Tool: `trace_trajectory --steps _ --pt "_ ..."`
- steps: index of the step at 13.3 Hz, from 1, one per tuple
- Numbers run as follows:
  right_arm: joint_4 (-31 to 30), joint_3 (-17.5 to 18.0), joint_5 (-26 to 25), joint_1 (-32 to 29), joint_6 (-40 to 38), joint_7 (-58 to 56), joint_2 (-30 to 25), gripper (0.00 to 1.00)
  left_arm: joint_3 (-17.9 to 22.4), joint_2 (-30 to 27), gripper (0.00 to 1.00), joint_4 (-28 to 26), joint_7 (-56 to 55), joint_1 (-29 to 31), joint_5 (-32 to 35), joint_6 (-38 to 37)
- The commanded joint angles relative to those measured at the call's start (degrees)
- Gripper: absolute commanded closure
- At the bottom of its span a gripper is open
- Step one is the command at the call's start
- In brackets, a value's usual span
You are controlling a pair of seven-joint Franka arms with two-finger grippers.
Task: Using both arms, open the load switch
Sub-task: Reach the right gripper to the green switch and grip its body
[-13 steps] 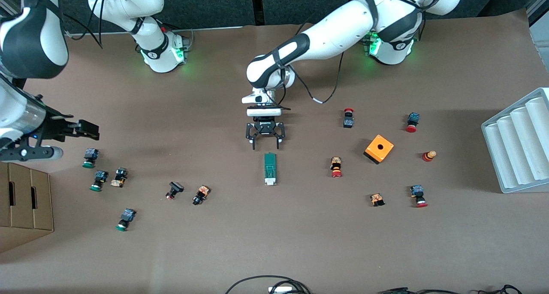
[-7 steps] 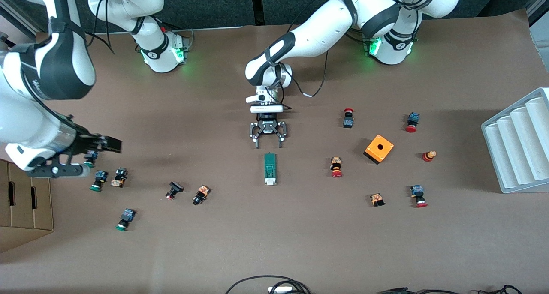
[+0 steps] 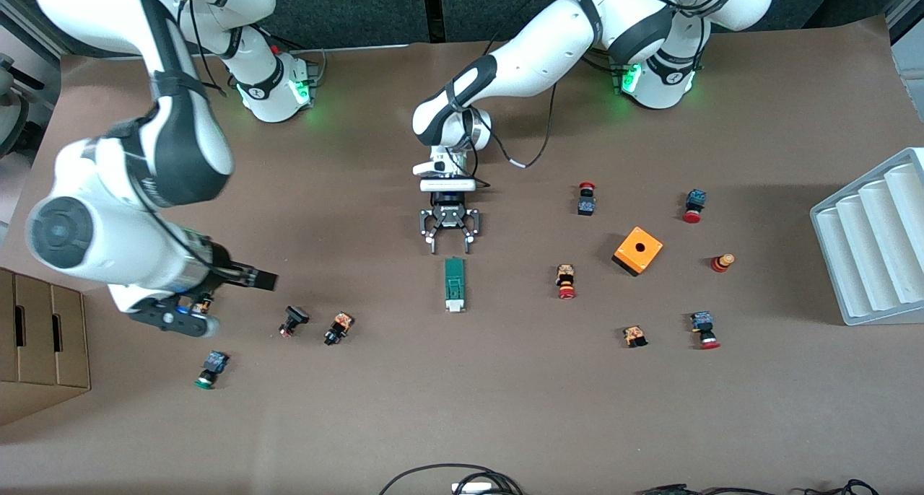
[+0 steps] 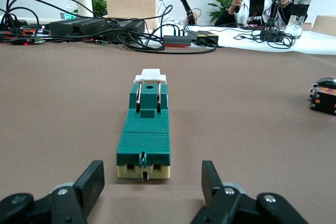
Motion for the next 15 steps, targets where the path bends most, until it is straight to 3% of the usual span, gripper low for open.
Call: trace_trajectory --steps 1,9,15 --pt "7.31 -0.40 3.14 3.11 1.69 10.99 7.16 0.00 0.40 0.66 0.17 0.85 -0.39 -0.38 1.09 -0.17" --pt "13.11 -1.01 15.35 12.26 16.02 50.28 20.26 0.00 1.54 1.63 0.20 1.02 -0.47 -0.38 2.94 -0.08" --pt "16.90 -1.45 19.41 18.41 26.48 71.83 30.28 0.00 1.63 1.81 0.20 1.02 -0.47 -0.38 3.02 -0.08"
